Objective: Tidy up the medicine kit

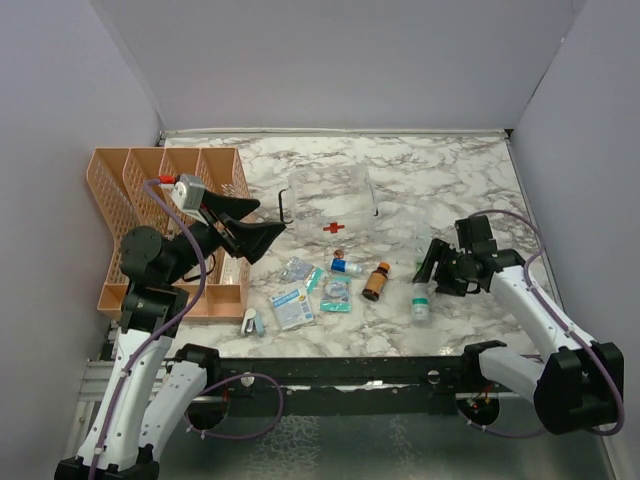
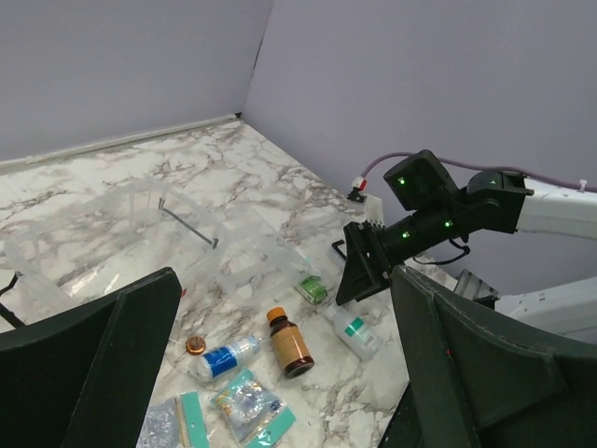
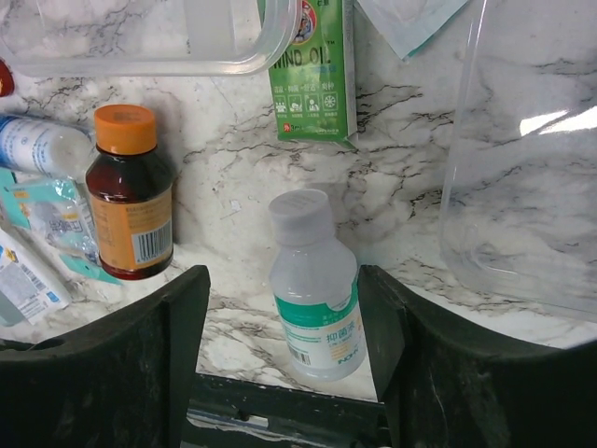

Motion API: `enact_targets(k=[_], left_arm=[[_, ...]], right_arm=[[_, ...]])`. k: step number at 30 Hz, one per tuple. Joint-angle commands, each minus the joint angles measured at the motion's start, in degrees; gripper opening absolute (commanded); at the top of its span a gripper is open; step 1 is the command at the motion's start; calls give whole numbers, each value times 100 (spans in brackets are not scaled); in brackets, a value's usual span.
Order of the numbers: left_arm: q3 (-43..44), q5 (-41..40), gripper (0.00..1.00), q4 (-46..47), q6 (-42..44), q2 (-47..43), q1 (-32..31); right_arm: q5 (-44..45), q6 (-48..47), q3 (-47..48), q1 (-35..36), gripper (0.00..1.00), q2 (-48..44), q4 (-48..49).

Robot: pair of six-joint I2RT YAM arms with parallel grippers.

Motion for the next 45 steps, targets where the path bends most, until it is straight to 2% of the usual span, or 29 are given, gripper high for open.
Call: enact_targets(k=[1, 8, 11, 15, 20, 29, 36, 45], left_arm=[[-55, -259, 99, 184, 0, -12, -36], [-111, -414, 99, 185, -36, -34, -35], [-152, -455, 99, 165, -41, -80, -33], [-143, -566, 99, 24, 104, -143, -36], [260, -1055, 99, -482, 718, -48, -32], [-39, -916, 99, -290, 550, -37, -36], [-270, -752, 99, -154, 305, 121, -36], [-949, -1323, 99, 90, 799, 132, -36]], right_arm=[[395, 244, -33, 335, 66, -40, 249], [1427, 830, 17, 1282, 67, 235, 7], [1708, 1018, 14, 1467, 66, 245, -84], [2033, 1280, 22, 1653, 60, 349, -239], [2018, 1384, -6, 1877, 58, 477, -285], [1409, 1401, -249, 2103, 59, 356, -177], [1567, 1690, -451, 2337, 50, 516, 32], [1745, 1581, -225, 2541, 23, 295, 177]])
